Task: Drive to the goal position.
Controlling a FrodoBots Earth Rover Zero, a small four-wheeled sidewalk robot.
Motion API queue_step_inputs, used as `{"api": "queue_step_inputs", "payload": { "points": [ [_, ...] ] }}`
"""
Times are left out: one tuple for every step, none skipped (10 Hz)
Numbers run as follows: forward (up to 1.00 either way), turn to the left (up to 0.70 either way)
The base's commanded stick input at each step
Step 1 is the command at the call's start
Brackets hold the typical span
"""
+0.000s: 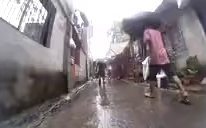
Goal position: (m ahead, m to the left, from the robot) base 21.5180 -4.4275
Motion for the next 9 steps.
{"api": "queue_step_inputs", "payload": {
  "points": [
    [0.99, 0.13],
    [0.99, 0.0],
    [0.99, 0.0],
    [0.99, 0.0],
    [0.99, 0.0],
    [0.99, 0.0],
    [0.99, 0.0],
    [0.99, 0.0],
    [0.99, 0.0]
  ]
}}
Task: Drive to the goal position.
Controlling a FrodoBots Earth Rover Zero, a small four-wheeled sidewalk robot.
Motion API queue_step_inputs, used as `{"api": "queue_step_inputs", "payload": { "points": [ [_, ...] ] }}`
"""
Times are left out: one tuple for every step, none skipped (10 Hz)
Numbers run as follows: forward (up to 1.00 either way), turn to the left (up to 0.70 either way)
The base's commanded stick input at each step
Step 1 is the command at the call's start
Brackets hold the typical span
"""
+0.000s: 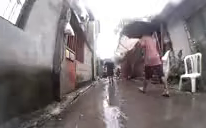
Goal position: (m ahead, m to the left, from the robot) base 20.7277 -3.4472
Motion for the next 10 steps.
{"api": "queue_step_inputs", "payload": {
  "points": [
    [0.99, 0.0],
    [0.99, 0.0],
    [0.99, -0.19],
    [0.99, -0.18],
    [0.99, 0.0],
    [0.99, 0.0],
    [0.99, 0.0],
    [0.99, 0.0],
    [0.99, 0.0],
    [0.99, 0.0]
  ]
}}
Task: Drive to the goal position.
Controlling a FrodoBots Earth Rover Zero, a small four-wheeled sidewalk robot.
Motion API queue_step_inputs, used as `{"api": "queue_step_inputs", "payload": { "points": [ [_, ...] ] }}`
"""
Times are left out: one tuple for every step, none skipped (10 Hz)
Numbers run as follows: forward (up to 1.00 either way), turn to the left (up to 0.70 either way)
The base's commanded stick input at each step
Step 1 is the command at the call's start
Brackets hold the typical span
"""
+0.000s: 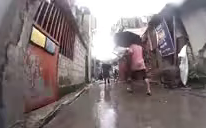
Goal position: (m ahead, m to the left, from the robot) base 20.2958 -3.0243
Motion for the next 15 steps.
{"api": "queue_step_inputs", "payload": {
  "points": [
    [0.99, 0.0],
    [0.99, 0.0],
    [0.99, 0.0],
    [0.99, 0.0],
    [0.99, 0.0],
    [0.99, 0.0],
    [0.99, 0.0],
    [0.99, 0.0],
    [0.99, 0.0],
    [0.99, 0.0],
    [0.99, 0.0],
    [0.99, 0.0],
    [0.99, 0.0],
    [0.99, 0.0],
    [0.99, 0.0]
  ]
}}
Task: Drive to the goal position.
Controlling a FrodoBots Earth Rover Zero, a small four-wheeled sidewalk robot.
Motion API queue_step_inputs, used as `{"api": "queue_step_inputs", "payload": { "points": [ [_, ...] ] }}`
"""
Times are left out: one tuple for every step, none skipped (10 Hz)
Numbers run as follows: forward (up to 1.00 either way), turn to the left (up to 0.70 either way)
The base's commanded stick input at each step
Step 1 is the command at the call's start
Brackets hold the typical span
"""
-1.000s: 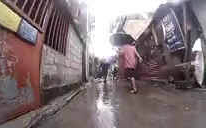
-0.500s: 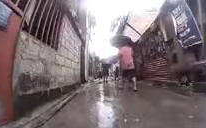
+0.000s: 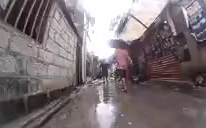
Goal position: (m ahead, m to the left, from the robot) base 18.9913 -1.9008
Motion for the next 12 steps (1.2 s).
{"api": "queue_step_inputs", "payload": {
  "points": [
    [0.99, 0.0],
    [0.99, 0.0],
    [0.99, 0.0],
    [0.99, -0.36],
    [0.99, -0.06],
    [0.99, 0.0],
    [0.99, 0.0],
    [0.99, 0.0],
    [0.99, 0.0],
    [0.99, 0.0],
    [0.99, 0.0],
    [0.99, 0.0]
  ]
}}
